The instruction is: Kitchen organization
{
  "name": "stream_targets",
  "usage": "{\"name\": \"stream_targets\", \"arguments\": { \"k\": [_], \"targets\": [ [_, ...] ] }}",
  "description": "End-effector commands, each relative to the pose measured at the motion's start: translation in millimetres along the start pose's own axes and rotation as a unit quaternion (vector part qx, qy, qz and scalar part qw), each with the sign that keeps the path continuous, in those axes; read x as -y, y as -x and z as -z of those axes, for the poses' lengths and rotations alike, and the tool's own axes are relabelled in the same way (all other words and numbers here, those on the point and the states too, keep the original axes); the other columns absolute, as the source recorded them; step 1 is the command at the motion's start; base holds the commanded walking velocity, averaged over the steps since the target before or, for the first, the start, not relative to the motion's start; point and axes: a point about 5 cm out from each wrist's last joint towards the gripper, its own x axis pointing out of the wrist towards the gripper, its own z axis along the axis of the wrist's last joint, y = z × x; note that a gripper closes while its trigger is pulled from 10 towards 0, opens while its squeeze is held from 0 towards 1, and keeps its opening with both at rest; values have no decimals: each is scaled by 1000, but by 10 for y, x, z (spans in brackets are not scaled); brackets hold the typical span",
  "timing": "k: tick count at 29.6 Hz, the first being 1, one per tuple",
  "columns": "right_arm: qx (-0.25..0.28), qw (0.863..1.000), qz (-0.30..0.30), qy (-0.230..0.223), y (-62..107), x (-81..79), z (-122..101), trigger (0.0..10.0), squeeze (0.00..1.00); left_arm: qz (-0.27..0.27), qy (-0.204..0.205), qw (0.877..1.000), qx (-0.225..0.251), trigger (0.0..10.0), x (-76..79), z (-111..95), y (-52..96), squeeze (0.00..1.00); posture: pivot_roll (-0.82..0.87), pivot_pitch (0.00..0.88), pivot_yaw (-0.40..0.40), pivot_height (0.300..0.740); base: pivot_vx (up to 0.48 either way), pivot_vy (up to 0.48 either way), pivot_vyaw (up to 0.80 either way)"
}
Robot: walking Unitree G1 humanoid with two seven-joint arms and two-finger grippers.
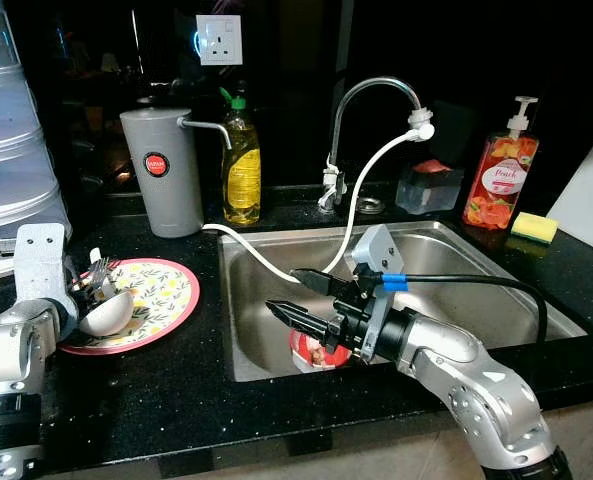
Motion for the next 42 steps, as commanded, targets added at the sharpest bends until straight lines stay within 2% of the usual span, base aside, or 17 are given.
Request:
{"name": "stream_targets", "arguments": {
  "k": [1,12,16,17,18,19,20,21,22,26,30,31,33,34,37,38,42],
  "targets": [
    [3,1000,2,-2,15,-7,-17,10000,0,-2,-9,1000,-14,0,-24,54,9,0,-26,0,-11,740,0,0,0],
    [7,1000,4,-2,18,-2,-29,10000,0,1,-5,1000,-22,0,-12,112,5,0,-24,0,-13,740,0,0,0],
    [8,1000,5,-2,18,1,-32,10000,0,3,1,1000,-5,0,-12,53,10,0,-23,0,-14,740,0,0,0],
    [9,1000,6,-2,18,3,-33,10000,0,8,-2,1000,30,10000,8,-42,24,0,-23,0,-14,740,0,0,0],
    [9,1000,6,-2,17,5,-34,10000,0,11,-4,998,62,10000,27,-131,44,0,-23,0,-14,740,0,0,0],
    [9,1000,6,-2,17,5,-34,10000,0,11,-4,998,62,10000,27,-131,44,0,-23,0,-14,740,0,0,0],
    [10,1000,8,-3,16,9,-36,10000,0,14,-5,993,114,10000,51,-269,85,0,-24,0,-14,740,0,0,0],
    [10,1000,8,-3,16,9,-36,10000,0,14,-5,993,114,10000,51,-269,85,0,-24,0,-14,740,0,0,0],
    [11,1000,10,-3,16,13,-40,10000,0,22,-5,988,152,10000,73,-387,127,0,-24,1,-12,740,0,0,0],
    [13,1000,11,-3,18,17,-47,10000,0,31,-4,984,178,10000,94,-489,165,0,-26,2,-12,740,0,0,0],
    [16,1000,16,-3,28,34,-64,10000,0,119,3,975,187,10000,312,-631,199,0,-26,3,-16,740,0,0,0],
    [16,1000,16,-3,28,34,-64,10000,0,119,3,975,187,10000,312,-631,199,0,-26,3,-16,740,0,0,0],
    [19,999,27,0,32,69,-75,10000,0,175,16,965,194,10000,494,-702,200,0,-26,2,-18,740,0,0,0],
    [19,999,27,0,32,69,-75,10000,0,175,16,965,194,10000,494,-702,200,0,-26,2,-18,740,0,0,0],
    [24,998,50,2,36,139,-98,10000,0,229,26,956,183,10000,771,-740,140,0,-32,0,-21,740,0,0,0],
    [24,998,50,2,36,139,-98,10000,0,229,26,956,183,10000,771,-740,140,0,-32,0,-21,740,0,0,0],
    [-2,991,135,3,57,357,-53,10000,0,321,-11,935,150,10000,1241,-684,136,0,-50,0,-10,740,0,0,0]
  ]
}}
